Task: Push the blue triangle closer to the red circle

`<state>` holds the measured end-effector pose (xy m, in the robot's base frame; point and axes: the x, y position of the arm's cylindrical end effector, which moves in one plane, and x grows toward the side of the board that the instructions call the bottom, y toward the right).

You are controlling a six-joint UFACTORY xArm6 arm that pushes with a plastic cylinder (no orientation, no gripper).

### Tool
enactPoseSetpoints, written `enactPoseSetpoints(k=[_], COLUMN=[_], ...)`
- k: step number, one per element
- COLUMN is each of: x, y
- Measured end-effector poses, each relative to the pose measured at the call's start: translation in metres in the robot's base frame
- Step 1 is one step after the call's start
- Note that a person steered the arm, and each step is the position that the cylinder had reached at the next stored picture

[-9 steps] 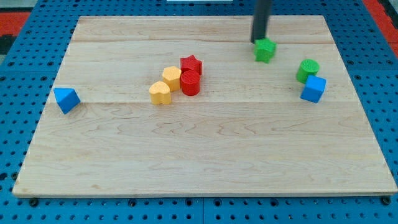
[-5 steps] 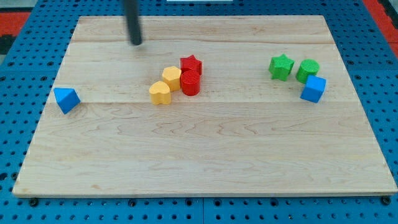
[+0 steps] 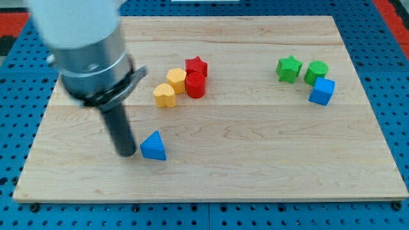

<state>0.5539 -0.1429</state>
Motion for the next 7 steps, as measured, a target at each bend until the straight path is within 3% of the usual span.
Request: enactPoseSetpoints(k=[1,3,5,7], x=[0.006,-0.06,-0.087,-0.127], y=[0.035,0.124,0.083,0.182])
